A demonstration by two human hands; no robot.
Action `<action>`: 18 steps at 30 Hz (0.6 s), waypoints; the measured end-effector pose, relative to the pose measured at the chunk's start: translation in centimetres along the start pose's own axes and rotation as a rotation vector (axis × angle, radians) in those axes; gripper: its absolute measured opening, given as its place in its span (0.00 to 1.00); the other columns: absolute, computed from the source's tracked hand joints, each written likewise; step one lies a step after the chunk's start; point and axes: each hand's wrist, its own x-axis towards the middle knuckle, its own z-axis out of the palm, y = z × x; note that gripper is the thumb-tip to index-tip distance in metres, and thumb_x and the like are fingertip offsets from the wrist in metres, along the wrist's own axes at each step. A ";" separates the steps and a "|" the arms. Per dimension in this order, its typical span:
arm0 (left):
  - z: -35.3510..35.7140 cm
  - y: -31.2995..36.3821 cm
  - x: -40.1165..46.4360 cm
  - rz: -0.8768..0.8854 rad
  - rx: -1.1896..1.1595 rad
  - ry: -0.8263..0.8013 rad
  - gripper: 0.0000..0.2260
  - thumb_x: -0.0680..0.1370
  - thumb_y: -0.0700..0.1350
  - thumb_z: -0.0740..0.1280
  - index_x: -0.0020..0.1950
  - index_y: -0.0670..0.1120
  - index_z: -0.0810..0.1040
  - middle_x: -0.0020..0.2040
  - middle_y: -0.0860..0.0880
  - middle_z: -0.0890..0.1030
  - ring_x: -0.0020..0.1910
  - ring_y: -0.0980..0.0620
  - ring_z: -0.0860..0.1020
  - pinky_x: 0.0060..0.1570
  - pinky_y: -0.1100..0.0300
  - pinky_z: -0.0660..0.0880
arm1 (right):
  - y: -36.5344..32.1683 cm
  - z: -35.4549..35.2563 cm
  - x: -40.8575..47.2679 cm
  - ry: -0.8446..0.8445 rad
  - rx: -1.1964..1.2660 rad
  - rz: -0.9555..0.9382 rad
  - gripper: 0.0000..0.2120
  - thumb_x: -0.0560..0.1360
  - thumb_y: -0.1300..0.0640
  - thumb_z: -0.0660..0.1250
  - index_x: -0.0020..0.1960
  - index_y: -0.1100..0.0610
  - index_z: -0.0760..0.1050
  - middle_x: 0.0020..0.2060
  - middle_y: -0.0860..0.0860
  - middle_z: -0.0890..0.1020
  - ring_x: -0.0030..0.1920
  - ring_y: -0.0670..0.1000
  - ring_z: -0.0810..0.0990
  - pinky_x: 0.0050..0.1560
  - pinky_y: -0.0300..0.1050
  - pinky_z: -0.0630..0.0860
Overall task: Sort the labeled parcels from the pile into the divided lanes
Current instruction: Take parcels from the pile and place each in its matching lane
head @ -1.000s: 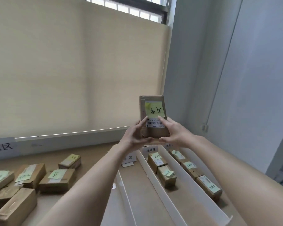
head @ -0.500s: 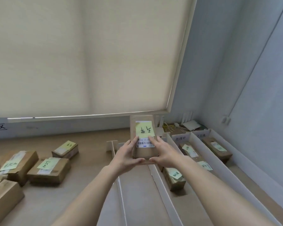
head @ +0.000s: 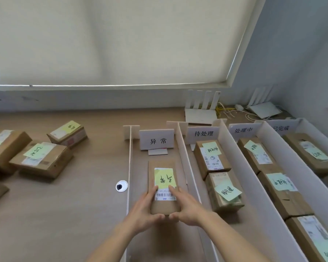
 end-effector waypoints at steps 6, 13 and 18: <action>2.3 -2.9 4.2 -0.042 -0.043 0.033 0.47 0.65 0.60 0.75 0.79 0.58 0.57 0.76 0.57 0.64 0.73 0.56 0.64 0.72 0.58 0.64 | 3.0 1.6 5.2 -0.035 -0.020 -0.011 0.49 0.76 0.45 0.72 0.82 0.41 0.41 0.82 0.46 0.46 0.81 0.53 0.53 0.80 0.54 0.57; 2.1 -4.2 8.4 -0.063 -0.060 0.083 0.45 0.65 0.55 0.78 0.78 0.59 0.60 0.74 0.57 0.67 0.71 0.56 0.68 0.70 0.56 0.67 | 3.1 0.8 9.2 -0.014 -0.110 -0.019 0.47 0.79 0.48 0.69 0.82 0.43 0.38 0.82 0.48 0.40 0.79 0.58 0.58 0.78 0.53 0.60; 0.9 -4.2 11.3 -0.061 -0.058 0.105 0.44 0.67 0.50 0.81 0.78 0.57 0.62 0.74 0.56 0.68 0.71 0.55 0.68 0.69 0.56 0.68 | 3.1 -0.5 11.8 0.007 -0.118 -0.025 0.47 0.79 0.46 0.70 0.82 0.42 0.38 0.82 0.48 0.39 0.79 0.59 0.59 0.77 0.53 0.61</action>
